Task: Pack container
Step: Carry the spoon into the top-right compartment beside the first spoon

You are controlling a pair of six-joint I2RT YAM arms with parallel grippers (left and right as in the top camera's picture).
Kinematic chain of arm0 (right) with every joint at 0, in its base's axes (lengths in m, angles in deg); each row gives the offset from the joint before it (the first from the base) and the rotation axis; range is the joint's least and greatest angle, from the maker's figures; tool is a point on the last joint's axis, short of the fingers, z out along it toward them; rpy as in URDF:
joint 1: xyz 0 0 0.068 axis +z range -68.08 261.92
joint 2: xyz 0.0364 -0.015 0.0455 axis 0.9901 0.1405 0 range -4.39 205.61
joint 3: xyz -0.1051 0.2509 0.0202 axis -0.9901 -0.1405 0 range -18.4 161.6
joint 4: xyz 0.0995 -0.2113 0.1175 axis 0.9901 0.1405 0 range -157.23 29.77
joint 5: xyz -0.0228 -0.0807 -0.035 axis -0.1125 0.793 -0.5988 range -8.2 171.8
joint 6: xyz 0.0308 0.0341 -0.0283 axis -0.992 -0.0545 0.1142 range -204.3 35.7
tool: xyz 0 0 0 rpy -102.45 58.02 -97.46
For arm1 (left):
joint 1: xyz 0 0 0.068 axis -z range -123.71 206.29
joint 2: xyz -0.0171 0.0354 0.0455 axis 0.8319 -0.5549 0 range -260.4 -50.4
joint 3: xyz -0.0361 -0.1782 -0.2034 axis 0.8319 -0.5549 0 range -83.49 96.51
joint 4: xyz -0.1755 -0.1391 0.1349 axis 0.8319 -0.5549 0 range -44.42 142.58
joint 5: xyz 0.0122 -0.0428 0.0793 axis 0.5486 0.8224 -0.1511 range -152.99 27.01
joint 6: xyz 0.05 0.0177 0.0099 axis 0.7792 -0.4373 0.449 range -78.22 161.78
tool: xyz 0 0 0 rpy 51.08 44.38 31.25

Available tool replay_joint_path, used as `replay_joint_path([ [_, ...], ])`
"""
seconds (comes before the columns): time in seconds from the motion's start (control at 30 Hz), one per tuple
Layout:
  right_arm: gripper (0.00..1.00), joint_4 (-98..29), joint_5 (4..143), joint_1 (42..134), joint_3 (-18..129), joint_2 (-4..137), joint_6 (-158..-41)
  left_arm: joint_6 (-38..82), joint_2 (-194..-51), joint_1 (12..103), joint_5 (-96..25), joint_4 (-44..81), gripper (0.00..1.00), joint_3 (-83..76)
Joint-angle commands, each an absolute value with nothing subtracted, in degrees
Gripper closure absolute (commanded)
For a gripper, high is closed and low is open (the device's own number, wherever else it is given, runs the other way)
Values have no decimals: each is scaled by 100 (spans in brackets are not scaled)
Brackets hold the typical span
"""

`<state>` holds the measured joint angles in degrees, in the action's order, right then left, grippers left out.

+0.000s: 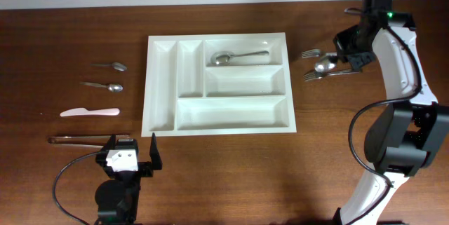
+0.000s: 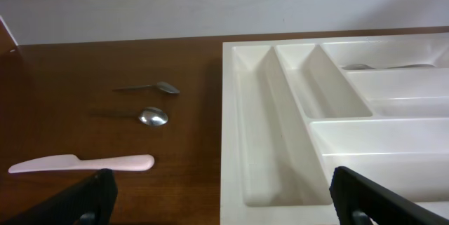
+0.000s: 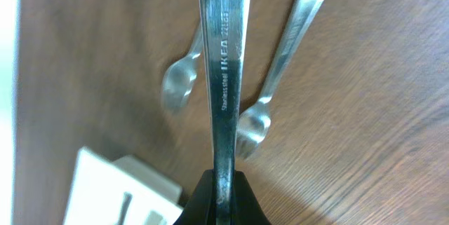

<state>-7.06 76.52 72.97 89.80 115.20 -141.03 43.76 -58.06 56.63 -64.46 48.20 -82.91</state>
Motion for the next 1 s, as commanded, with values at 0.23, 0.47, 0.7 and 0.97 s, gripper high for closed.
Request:
replay_joint_path([
  [0.23,96,-988,6997,8123,9188,11382,-13515,4443,-5767,5661,-6363,4779,1,-8291],
  [0.47,96,-1356,7001,9028,9188,11382,-13406,4443,-5767,5661,-6363,4779,1,-8291],
  [0.7,96,-1718,7906,9822,9188,11391,-14698,4443,-5767,5661,-6365,4779,1,-8291],
  [0.97,96,-2468,8754,10324,9186,11509,-16326,4443,-5767,5661,-6365,4779,1,-8291],
])
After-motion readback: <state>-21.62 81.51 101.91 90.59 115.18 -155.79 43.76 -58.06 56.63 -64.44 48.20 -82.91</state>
